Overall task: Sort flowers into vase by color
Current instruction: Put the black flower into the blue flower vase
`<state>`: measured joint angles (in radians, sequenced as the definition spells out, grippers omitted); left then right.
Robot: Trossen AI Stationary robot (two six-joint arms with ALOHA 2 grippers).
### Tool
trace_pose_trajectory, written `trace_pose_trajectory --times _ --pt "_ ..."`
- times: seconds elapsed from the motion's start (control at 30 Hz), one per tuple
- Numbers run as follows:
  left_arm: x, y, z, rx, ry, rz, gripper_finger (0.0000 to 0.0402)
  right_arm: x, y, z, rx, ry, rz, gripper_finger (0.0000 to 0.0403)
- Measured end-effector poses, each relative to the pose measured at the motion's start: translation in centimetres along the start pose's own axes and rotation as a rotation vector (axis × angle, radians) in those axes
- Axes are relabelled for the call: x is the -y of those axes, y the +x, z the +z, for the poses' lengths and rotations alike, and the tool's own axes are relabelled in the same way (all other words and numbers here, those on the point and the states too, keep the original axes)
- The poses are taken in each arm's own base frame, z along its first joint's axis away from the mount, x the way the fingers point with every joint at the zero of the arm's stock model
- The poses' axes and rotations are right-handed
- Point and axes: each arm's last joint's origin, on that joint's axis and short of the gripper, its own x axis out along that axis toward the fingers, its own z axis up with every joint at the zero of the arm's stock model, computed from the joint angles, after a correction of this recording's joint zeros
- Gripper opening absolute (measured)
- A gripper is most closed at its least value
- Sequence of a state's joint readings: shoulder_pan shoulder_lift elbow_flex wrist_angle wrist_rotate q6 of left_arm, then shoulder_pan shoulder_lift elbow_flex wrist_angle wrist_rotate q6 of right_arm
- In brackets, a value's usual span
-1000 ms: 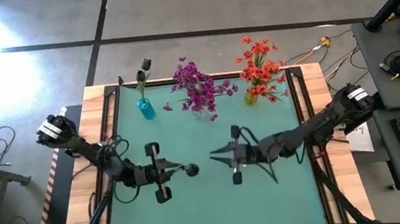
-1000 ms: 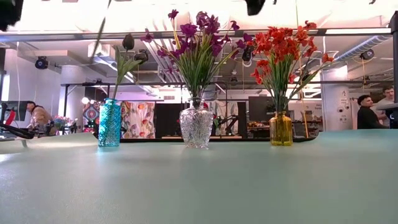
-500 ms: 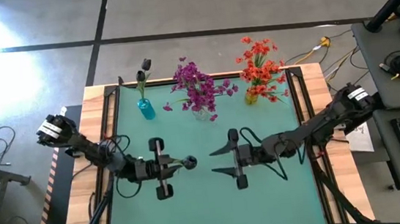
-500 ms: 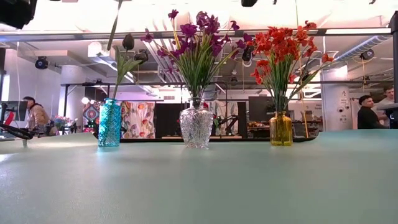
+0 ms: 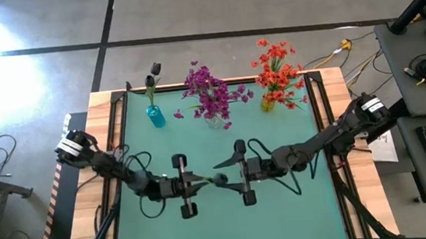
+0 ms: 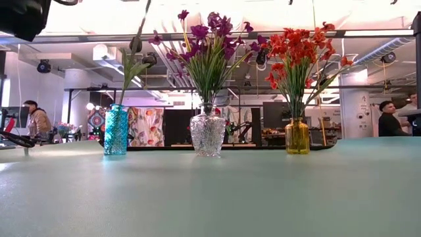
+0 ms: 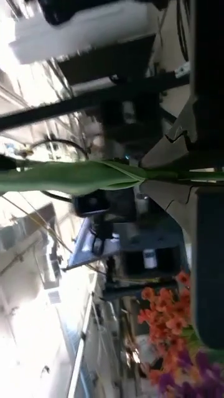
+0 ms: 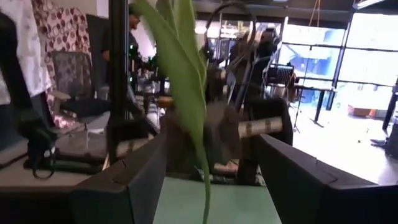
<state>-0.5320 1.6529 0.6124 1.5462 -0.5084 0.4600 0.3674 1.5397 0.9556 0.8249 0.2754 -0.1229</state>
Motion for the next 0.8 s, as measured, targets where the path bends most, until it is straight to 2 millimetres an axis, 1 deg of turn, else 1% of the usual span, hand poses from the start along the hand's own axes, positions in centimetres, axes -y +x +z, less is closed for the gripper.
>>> trace_pose_trajectory --times 0.13,0.2,0.27,0.33,0.4,0.47,0.73,0.8 --pt "0.8 0.7 -0.8 -0.017 0.015 0.018 0.0 -0.3 1.1 0.3 0.014 0.011 0.03 0.0246" --pt "1.0 0.8 -1.1 -0.019 0.017 0.018 0.0 -0.4 1.2 0.2 0.008 0.02 0.037 0.0247" --pt "1.0 0.8 -1.2 -0.015 0.012 0.019 0.0 -0.4 1.4 0.3 0.015 0.02 0.037 0.0244" --pt "1.0 0.8 -1.1 -0.015 0.001 0.023 0.0 -0.4 1.4 0.4 0.018 0.013 0.037 0.0232" --pt "1.0 0.8 -1.2 -0.019 -0.001 0.025 0.0 -0.4 1.4 0.4 0.02 0.01 0.037 0.021" --pt "0.9 0.8 -1.2 -0.022 -0.001 0.033 0.0 -0.4 1.4 0.4 0.016 0.001 0.036 0.018" --pt "0.8 1.1 -1.0 -0.034 -0.016 0.084 0.0001 0.0 1.5 0.2 -0.002 -0.017 0.028 0.0031" --pt "0.8 1.2 -1.0 -0.035 -0.045 0.087 0.0008 0.0 1.5 0.2 -0.006 -0.031 0.027 0.0018"
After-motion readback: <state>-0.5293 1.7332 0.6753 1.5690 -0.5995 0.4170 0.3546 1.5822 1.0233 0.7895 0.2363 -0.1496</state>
